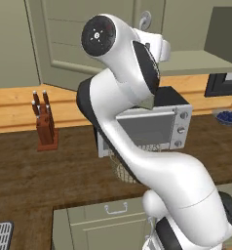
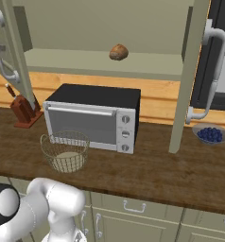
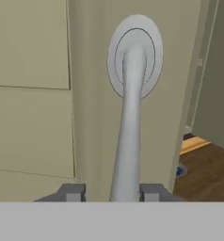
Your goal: Open the cabinet, pick up the bread from the cabinet and place it in the basket. Then move the basket to the dining counter.
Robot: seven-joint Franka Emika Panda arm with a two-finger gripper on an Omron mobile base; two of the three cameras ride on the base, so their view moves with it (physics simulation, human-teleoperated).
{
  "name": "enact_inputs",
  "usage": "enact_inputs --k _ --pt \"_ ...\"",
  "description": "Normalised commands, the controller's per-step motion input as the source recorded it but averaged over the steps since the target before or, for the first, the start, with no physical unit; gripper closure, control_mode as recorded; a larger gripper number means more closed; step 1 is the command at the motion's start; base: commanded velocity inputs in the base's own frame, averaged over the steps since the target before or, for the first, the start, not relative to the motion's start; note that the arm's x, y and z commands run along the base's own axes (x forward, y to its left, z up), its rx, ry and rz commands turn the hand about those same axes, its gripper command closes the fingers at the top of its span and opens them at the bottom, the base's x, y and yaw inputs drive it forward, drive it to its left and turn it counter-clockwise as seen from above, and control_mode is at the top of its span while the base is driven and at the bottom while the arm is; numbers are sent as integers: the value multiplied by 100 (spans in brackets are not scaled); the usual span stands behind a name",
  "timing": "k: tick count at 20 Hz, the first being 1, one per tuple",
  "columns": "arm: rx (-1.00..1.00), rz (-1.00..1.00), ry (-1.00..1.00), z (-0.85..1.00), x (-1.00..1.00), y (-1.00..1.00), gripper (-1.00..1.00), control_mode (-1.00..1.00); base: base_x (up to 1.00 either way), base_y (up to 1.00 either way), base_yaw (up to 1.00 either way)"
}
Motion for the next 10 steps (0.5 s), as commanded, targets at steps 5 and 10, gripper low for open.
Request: enact_inputs --k 5,10 --pt "1 -1 0 0 -55 0 -100 -100 0 0 0" --pt "20 12 -8 -7 -87 -28 -100 -100 0 0 0"
